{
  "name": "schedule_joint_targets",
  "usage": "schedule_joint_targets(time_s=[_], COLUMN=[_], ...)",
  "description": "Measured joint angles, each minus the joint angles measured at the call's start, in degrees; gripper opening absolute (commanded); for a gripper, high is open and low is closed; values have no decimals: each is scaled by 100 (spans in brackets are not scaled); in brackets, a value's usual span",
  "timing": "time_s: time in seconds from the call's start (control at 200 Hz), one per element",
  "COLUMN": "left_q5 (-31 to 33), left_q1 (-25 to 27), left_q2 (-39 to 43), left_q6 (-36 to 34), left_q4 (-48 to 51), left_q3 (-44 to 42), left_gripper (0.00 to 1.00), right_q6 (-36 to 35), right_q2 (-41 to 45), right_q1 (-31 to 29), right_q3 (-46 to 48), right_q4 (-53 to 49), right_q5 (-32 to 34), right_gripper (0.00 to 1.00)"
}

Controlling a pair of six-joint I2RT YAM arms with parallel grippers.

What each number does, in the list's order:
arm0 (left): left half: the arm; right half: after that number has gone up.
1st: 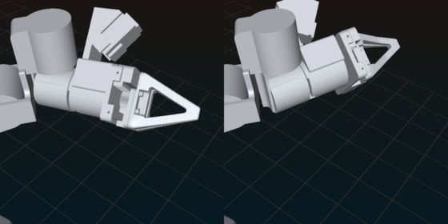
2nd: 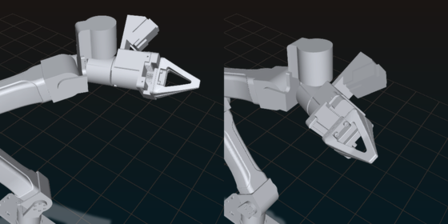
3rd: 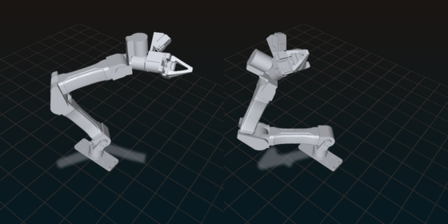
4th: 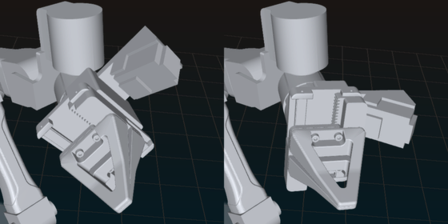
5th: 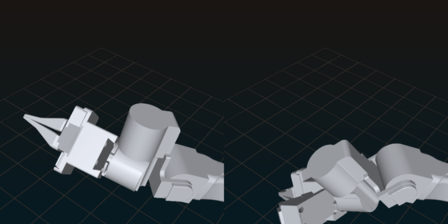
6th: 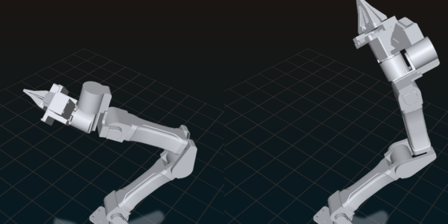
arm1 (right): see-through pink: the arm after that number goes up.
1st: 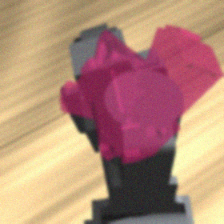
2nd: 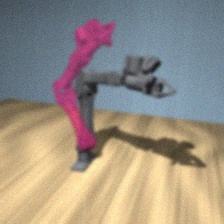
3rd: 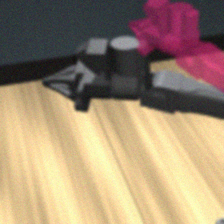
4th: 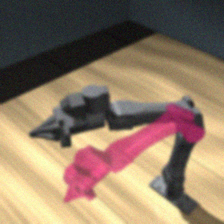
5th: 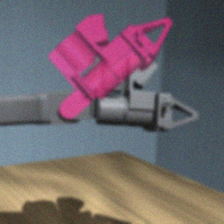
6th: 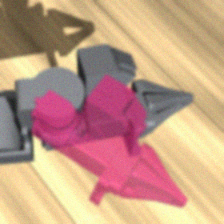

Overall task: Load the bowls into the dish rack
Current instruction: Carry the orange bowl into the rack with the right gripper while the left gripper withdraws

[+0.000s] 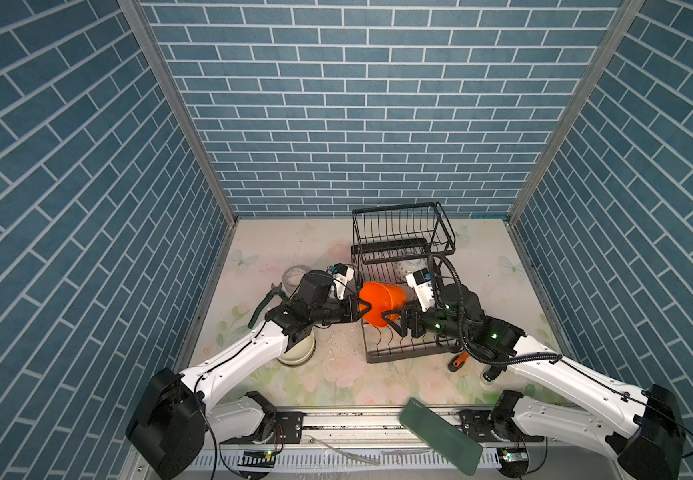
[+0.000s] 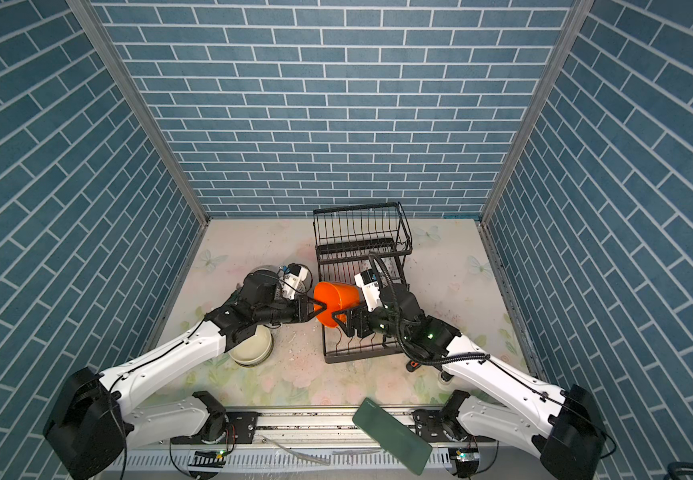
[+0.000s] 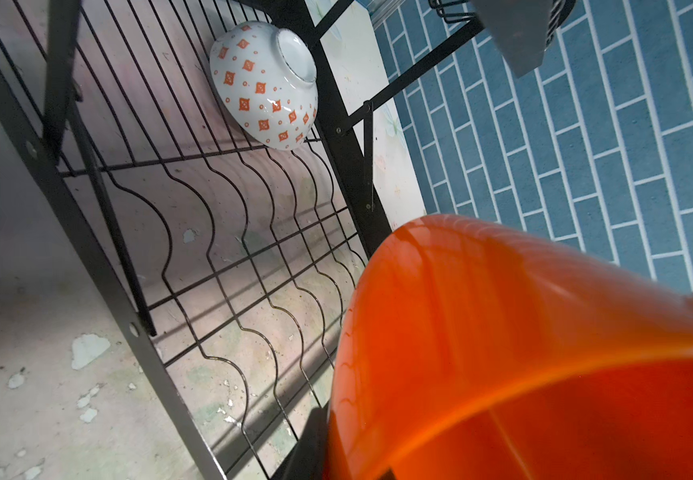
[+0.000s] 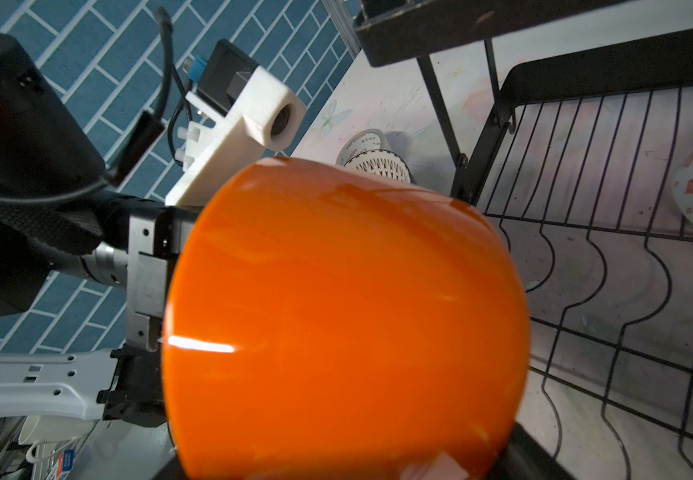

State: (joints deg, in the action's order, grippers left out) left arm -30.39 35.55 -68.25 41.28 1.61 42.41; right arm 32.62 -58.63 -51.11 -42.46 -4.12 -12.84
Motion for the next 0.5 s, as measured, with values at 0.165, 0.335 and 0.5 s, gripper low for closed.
schedule_joint_targets(time_s=[0.165,0.335,0.5], left_q5=[-61,-81,-90], left_q1=[0,0,0], left_q2=[-33,-109,-109], left_q6=[-20,-26,-44], left_q4=[-24,-42,-63], left_q3=[0,0,0], left_gripper=[23,26,29], right_q6=[-81,-157,-164], right_q2=[0,0,2], right_q1=[-20,-22,-22], right_q3=[0,0,0], right_q4=[-59,-131,-175], right_q5=[4,61,247], right_gripper=[59,58,58])
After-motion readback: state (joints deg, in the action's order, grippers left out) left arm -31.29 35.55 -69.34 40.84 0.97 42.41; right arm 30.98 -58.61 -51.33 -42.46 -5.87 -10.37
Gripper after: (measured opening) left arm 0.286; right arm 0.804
